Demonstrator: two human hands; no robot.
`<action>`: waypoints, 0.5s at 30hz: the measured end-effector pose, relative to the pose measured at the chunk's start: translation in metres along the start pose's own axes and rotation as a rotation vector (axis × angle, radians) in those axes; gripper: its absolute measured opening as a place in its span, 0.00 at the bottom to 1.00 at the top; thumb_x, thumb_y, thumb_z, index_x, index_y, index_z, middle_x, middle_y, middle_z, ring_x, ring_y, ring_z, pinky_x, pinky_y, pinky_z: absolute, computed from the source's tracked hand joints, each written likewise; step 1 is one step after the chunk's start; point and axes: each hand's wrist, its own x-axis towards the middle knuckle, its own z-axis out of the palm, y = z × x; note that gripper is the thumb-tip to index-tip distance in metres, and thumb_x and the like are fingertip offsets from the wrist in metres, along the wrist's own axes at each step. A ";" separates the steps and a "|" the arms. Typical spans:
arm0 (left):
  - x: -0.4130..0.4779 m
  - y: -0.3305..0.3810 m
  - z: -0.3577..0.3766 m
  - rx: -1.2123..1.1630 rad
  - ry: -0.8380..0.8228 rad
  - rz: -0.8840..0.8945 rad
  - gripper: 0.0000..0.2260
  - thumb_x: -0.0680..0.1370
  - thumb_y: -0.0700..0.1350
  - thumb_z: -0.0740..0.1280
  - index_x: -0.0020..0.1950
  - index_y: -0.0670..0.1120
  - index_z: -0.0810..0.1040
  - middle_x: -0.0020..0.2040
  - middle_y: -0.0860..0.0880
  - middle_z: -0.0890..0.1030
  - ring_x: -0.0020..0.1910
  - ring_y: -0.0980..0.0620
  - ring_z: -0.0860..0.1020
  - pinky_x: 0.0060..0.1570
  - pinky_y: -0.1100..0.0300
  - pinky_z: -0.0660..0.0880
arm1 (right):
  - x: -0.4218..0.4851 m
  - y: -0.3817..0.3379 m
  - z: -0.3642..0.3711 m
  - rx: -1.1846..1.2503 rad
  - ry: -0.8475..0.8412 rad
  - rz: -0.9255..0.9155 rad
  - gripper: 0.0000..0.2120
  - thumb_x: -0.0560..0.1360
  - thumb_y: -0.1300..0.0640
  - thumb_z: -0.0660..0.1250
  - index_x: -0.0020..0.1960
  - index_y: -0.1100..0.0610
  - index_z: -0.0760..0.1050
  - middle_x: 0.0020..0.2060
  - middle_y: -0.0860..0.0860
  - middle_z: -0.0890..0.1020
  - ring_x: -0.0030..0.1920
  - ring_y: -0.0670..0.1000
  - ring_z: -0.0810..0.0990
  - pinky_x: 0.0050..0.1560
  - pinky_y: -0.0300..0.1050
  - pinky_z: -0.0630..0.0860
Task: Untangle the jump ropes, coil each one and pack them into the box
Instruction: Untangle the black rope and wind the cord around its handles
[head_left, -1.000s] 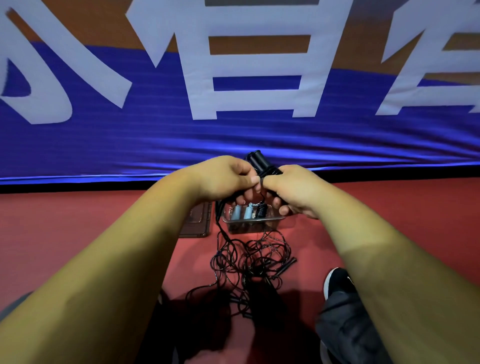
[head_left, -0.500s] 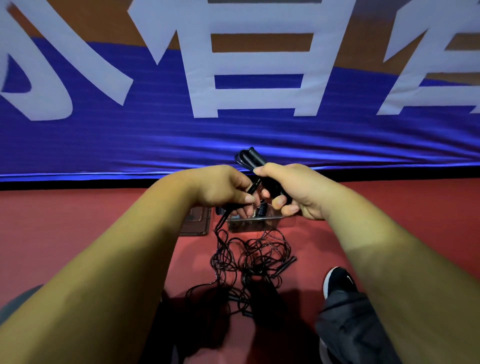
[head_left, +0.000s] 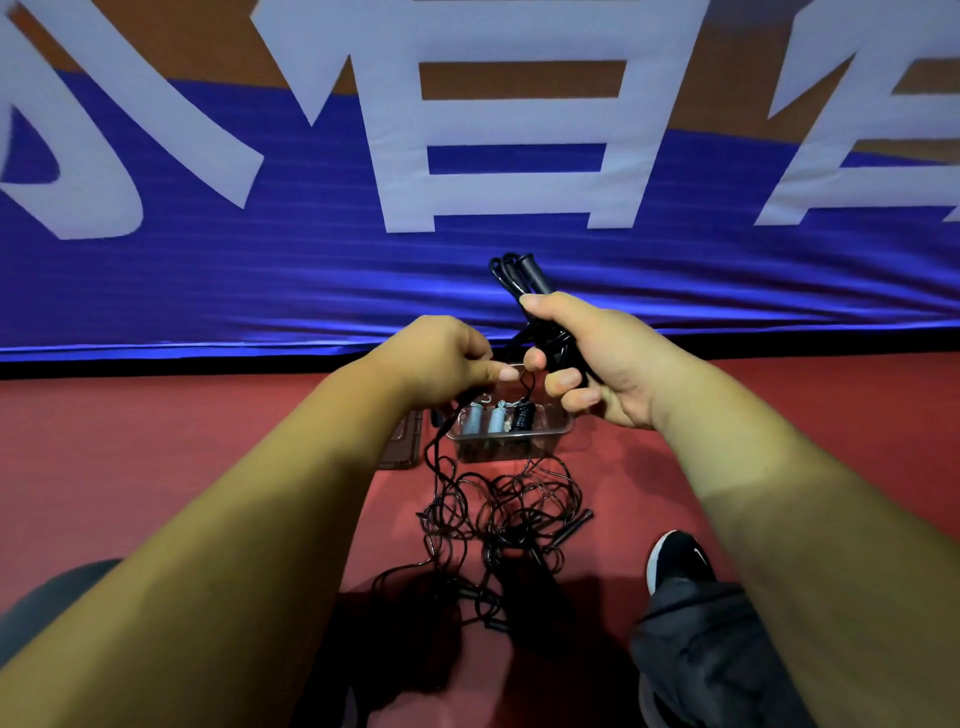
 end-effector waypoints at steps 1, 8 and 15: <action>0.000 -0.001 0.001 -0.005 0.004 0.003 0.21 0.78 0.60 0.73 0.33 0.48 0.75 0.27 0.54 0.72 0.26 0.57 0.69 0.26 0.66 0.65 | -0.001 0.000 0.001 0.004 -0.007 -0.004 0.13 0.80 0.44 0.70 0.56 0.50 0.73 0.36 0.52 0.76 0.28 0.47 0.62 0.22 0.36 0.54; -0.001 -0.003 -0.011 -0.002 -0.069 0.086 0.08 0.75 0.43 0.78 0.51 0.55 0.87 0.42 0.58 0.85 0.41 0.62 0.81 0.45 0.67 0.74 | -0.001 -0.002 -0.001 0.086 -0.021 -0.027 0.12 0.81 0.47 0.70 0.54 0.52 0.69 0.37 0.52 0.76 0.28 0.47 0.62 0.21 0.36 0.56; -0.003 -0.006 -0.011 0.036 -0.157 0.111 0.11 0.73 0.43 0.81 0.39 0.58 0.83 0.32 0.59 0.80 0.31 0.62 0.76 0.35 0.69 0.72 | 0.000 -0.003 -0.001 0.131 0.010 -0.056 0.11 0.81 0.48 0.69 0.54 0.53 0.70 0.38 0.53 0.76 0.28 0.47 0.62 0.23 0.38 0.53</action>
